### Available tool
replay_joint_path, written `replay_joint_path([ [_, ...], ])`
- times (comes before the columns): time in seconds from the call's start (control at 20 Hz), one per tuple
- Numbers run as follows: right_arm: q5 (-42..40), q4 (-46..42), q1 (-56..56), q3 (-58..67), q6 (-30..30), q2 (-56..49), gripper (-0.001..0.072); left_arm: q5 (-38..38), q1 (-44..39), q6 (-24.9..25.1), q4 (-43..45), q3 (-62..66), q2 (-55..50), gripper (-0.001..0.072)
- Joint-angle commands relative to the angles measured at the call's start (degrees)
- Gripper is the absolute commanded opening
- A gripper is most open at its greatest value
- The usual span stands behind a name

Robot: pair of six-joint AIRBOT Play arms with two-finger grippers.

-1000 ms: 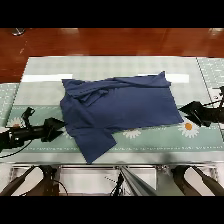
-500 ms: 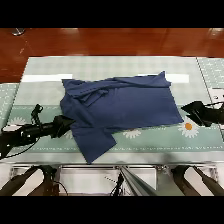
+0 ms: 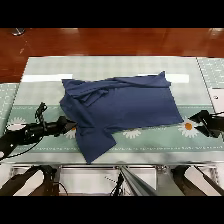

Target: Fold the shirts.

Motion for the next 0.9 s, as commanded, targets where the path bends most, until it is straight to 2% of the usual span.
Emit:
replay_joint_path([
  [0.0,2.7,2.8,-0.2,0.0,-1.9,-3.5,0.062,0.2,-0.2,0.4,-0.1,0.0,0.0,0.0023],
  [0.2,2.5,13.1,-0.2,0.3,-6.7,-7.7,0.062,0.7,-0.2,0.3,-0.2,0.0,0.0,0.0023],
  [0.45,1.5,12.7,5.5,4.3,-7.0,-13.6,0.062,0.9,-0.2,0.3,-0.2,0.0,0.0,0.0023],
  [0.7,-0.2,12.7,14.4,8.3,-4.4,-19.0,0.0603,0.8,-0.2,0.3,-0.2,0.0,0.0,0.0023],
  [0.8,-0.3,12.6,17.5,9.3,-4.5,-19.3,0.0399,0.8,-0.2,0.3,-0.2,0.0,0.0,0.0023],
  [0.85,0.0,12.6,18.5,10.3,-5.2,-19.3,0.0086,0.8,-0.2,0.3,-0.8,0.0,0.0,0.0023],
])
